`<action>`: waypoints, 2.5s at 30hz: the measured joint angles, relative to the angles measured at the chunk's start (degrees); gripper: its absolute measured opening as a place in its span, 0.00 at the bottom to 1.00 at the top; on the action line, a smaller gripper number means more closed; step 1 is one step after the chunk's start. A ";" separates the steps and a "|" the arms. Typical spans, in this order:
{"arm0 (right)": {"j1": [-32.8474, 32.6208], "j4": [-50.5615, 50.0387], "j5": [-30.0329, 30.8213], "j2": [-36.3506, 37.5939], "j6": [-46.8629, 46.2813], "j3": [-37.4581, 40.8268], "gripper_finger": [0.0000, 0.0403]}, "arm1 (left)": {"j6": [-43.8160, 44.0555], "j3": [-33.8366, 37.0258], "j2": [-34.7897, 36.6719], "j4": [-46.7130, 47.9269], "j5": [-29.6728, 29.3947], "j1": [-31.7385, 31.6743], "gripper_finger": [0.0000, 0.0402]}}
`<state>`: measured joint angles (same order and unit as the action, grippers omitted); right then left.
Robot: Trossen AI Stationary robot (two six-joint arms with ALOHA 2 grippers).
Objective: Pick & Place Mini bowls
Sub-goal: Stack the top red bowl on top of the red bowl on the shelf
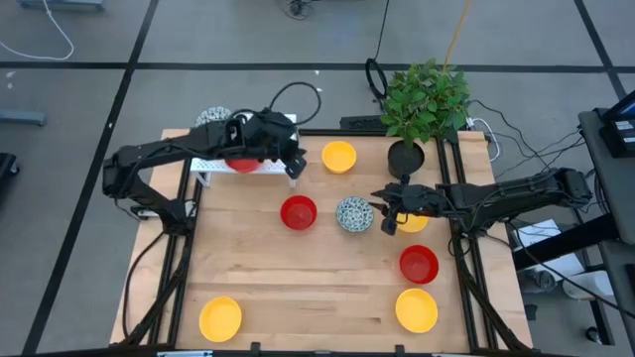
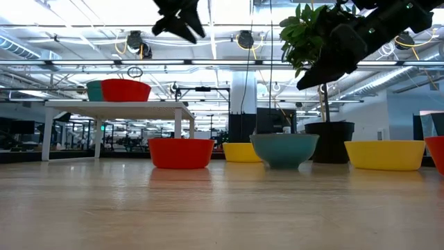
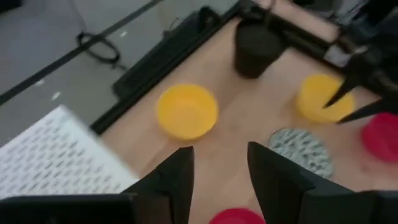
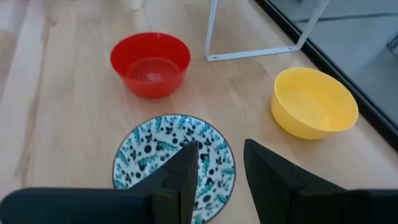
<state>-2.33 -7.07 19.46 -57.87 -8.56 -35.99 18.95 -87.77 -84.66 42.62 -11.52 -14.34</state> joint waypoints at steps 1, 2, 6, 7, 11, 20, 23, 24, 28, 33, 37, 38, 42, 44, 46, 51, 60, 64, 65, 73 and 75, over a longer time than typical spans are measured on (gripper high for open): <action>0.00 -0.01 0.00 -0.01 -0.87 0.00 0.29 | -0.54 0.00 -0.04 -0.60 0.78 0.47 0.38; 0.00 0.00 0.01 0.00 -1.61 0.00 0.29 | -1.12 0.00 -0.04 -0.99 1.46 0.97 0.38; -0.02 -0.03 0.49 -0.02 -2.58 -0.32 0.29 | -2.21 -0.05 -1.76 -0.98 1.23 2.93 0.38; -0.02 -0.04 1.33 -0.02 -2.50 -0.53 0.29 | -2.14 0.02 -2.57 -0.82 0.99 3.30 0.38; 0.06 -0.90 1.84 -0.02 -2.24 -1.29 0.33 | -1.07 0.02 -5.34 -0.87 1.03 4.80 0.38; 0.09 -1.47 1.68 -0.02 -2.72 -1.64 0.45 | -2.85 0.02 -11.69 1.19 4.87 7.88 0.38; 0.09 -0.95 1.68 -0.02 -2.72 -1.62 0.46 | 0.42 0.02 -13.44 1.10 5.49 8.46 0.38; 0.09 -0.88 1.68 0.09 -2.72 -1.69 0.46 | 1.13 0.02 -14.11 0.64 5.32 8.54 0.38; 0.09 -1.36 1.65 0.24 -1.51 -3.83 0.46 | 0.86 0.02 -16.58 0.90 6.82 8.62 0.38; 0.07 -4.38 1.62 0.26 0.34 -7.69 0.46 | 0.58 0.02 -19.28 5.16 11.65 10.35 0.38; -0.02 -9.09 1.64 0.26 -0.42 -9.88 0.46 | 1.03 0.02 -21.45 11.67 12.17 12.11 0.38; -0.04 -9.95 1.64 0.28 -0.92 -10.02 0.46 | 1.45 0.02 -22.38 12.96 12.17 12.45 0.38; -0.04 -11.77 1.42 0.24 -1.88 -10.03 0.46 | 5.17 0.04 -25.59 15.44 12.38 13.49 0.38; -0.04 -12.21 1.40 0.24 -2.53 -10.03 0.46 | 5.60 0.04 -27.27 15.45 13.45 13.85 0.38; -0.04 -12.55 1.31 0.24 -2.74 -10.03 0.46 | 5.10 0.04 -28.99 15.28 13.43 14.18 0.38; -0.06 -12.70 1.25 0.24 -2.75 -10.03 0.46 | 5.10 0.04 -32.01 14.34 13.15 14.48 0.38; -0.09 -13.00 1.25 0.24 -2.77 -10.03 0.46 | 3.49 0.04 -33.99 14.15 9.90 14.42 0.27; -0.09 -12.99 1.25 0.24 -2.77 -10.03 0.46 | 0.94 0.04 -33.63 14.30 9.88 14.61 0.05; -0.07 -12.99 1.26 0.24 -2.77 -10.03 0.46 | 0.80 0.04 -33.46 14.27 9.87 14.63 0.03; -0.06 -13.09 1.31 0.24 -2.77 -10.03 0.46 | 1.03 0.07 -27.50 13.89 9.87 15.70 0.02; -0.04 -13.10 1.32 0.24 -2.76 -10.03 0.46 | 1.04 0.07 -24.66 13.77 8.02 16.17 0.02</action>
<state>-2.37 -20.18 20.79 -57.63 -11.32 -46.02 19.99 -87.70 -109.32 56.40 -3.50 1.83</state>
